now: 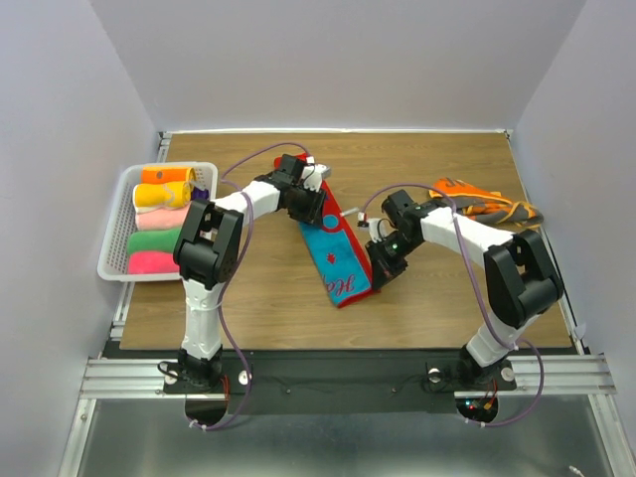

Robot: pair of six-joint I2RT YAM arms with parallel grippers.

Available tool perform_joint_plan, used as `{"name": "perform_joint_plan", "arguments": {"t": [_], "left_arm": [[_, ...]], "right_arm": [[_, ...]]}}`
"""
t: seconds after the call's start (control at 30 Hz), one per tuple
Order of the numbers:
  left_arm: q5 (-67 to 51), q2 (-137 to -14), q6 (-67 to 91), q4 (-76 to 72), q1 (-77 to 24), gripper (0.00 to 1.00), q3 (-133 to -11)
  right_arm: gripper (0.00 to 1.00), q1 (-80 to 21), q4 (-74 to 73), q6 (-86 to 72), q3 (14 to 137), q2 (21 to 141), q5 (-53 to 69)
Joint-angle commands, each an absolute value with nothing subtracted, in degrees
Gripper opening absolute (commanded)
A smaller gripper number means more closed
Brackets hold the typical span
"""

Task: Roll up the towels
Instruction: Fold the towel

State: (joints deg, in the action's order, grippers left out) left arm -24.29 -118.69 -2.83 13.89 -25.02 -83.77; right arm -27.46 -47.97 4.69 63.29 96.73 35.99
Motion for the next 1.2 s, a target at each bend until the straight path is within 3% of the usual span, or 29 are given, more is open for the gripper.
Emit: {"name": "perform_joint_plan", "arguments": {"t": [0.0, 0.17, 0.6, 0.77, 1.17], "left_arm": [[-22.5, -120.4, -3.3, 14.4, -24.9, 0.48, -85.6], [-22.0, -120.6, -3.5, 14.7, -24.8, 0.48, -85.6], [-20.3, -122.8, -3.8, 15.0, -24.5, 0.47, -85.3], [-20.4, -122.9, -3.9, 15.1, -24.5, 0.47, -85.4], [-20.1, -122.5, -4.7, 15.6, -24.3, 0.47, -85.4]], "right_arm": [[0.01, -27.8, -49.0, 5.7, 63.0, 96.9, 31.7], [0.01, -27.0, -49.1, 5.4, 62.6, 96.6, 27.2], [0.0, -25.7, -50.4, 8.8, 62.5, 90.4, 35.0], [0.01, -24.4, -49.6, 7.8, 61.7, 94.1, 29.6], [0.01, -22.2, -47.9, 8.3, 60.4, 103.2, 29.9]]}}
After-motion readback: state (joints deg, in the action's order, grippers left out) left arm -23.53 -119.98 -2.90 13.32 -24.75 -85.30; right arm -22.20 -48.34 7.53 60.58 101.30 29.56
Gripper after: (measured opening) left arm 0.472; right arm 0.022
